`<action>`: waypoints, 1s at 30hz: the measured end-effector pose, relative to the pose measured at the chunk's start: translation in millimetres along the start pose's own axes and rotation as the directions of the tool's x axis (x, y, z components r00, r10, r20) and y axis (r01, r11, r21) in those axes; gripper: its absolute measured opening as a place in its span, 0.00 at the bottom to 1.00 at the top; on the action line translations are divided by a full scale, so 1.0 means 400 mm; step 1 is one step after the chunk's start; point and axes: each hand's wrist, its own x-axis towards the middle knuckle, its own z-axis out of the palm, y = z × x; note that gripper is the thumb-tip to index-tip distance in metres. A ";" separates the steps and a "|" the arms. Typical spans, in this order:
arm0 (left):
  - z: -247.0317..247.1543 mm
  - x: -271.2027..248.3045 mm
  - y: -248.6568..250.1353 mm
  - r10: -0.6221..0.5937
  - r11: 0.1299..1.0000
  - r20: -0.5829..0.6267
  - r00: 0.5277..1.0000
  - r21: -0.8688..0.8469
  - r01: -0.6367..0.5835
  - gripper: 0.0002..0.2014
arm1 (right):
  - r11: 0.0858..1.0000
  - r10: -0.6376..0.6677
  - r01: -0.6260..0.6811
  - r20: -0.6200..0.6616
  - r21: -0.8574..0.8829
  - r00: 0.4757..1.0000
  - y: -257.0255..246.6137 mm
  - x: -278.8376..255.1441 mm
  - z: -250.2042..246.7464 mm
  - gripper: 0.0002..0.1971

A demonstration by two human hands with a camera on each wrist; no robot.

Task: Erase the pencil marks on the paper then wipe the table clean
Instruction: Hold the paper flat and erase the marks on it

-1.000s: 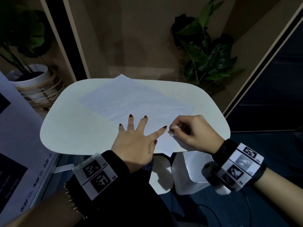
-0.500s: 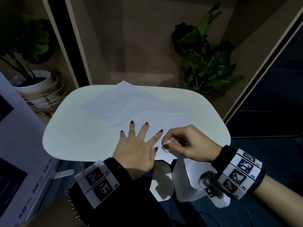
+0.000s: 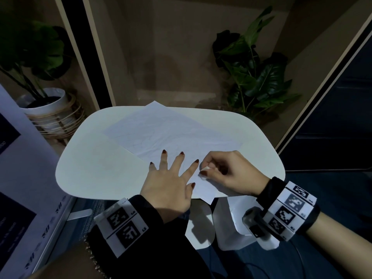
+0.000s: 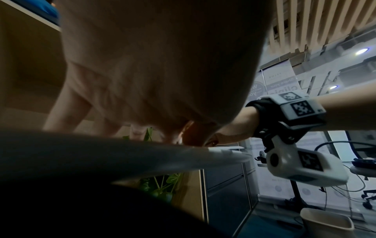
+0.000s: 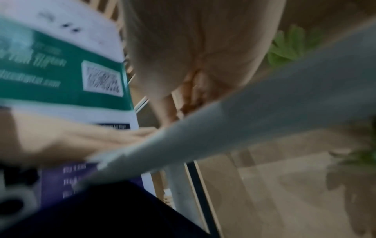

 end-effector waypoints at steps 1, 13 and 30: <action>0.001 0.000 0.000 0.000 1.000 0.002 1.000 0.001 0.000 0.30 | 0.999 0.004 -0.006 0.064 0.041 0.998 -0.003 -0.003 -0.001 0.03; -0.001 -0.002 0.003 -0.002 1.000 0.008 1.000 0.016 0.002 0.30 | 0.996 0.040 -0.037 -0.033 0.078 0.999 0.013 -0.005 0.007 0.03; -0.001 -0.005 0.002 0.000 1.000 0.015 1.000 0.013 -0.001 0.30 | 0.983 0.041 -0.053 0.068 0.179 0.997 0.012 -0.009 -0.001 0.03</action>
